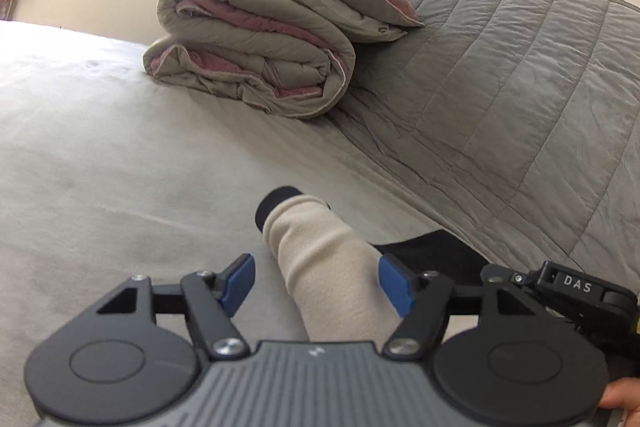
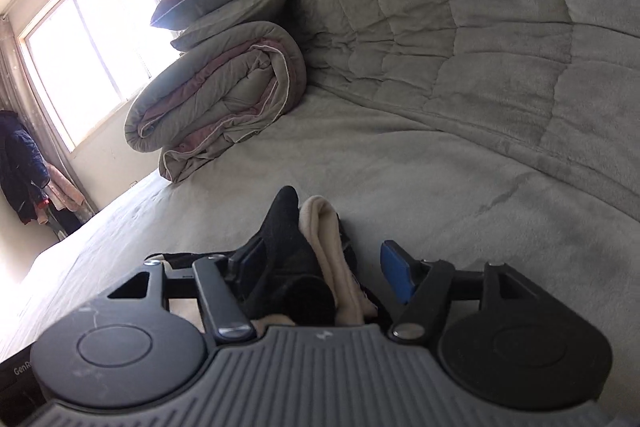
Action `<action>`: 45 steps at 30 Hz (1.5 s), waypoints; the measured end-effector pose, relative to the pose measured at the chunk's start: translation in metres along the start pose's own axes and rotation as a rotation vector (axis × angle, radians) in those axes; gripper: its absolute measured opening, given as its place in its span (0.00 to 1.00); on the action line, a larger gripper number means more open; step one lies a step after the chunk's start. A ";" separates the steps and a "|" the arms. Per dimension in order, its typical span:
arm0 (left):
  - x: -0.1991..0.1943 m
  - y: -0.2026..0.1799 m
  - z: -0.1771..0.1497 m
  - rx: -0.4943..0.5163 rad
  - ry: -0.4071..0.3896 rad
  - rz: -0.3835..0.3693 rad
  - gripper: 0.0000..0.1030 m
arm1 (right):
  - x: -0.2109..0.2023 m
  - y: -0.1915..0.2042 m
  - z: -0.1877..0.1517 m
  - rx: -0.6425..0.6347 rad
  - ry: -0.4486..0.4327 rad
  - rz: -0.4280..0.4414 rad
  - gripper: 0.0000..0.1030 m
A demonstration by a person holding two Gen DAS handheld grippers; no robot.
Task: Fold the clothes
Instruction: 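Open both grippers and lift them away from the folded bundle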
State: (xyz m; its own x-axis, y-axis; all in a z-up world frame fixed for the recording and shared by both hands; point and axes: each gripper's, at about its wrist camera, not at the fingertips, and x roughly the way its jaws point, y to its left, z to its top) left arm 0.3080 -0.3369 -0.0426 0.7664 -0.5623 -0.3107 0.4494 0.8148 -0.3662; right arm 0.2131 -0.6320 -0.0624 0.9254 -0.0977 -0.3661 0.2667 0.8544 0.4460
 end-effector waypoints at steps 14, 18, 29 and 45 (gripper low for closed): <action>0.061 -0.004 -0.012 -0.006 0.151 -0.012 0.72 | 0.027 0.035 -0.021 -0.356 0.053 -0.129 0.44; 0.049 -0.009 -0.010 0.007 0.138 0.004 0.75 | 0.017 0.038 -0.023 -0.374 0.014 -0.127 0.52; -0.017 -0.010 0.015 -0.042 0.273 0.147 0.89 | -0.027 0.064 -0.003 -0.247 0.072 -0.090 0.81; -0.077 -0.048 0.013 0.193 0.417 0.474 0.99 | -0.102 0.114 -0.008 -0.398 0.134 -0.135 1.00</action>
State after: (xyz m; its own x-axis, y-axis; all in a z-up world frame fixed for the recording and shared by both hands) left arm 0.2333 -0.3314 0.0103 0.6767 -0.1120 -0.7277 0.2105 0.9765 0.0455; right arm 0.1470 -0.5206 0.0194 0.8392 -0.1772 -0.5141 0.2339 0.9711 0.0470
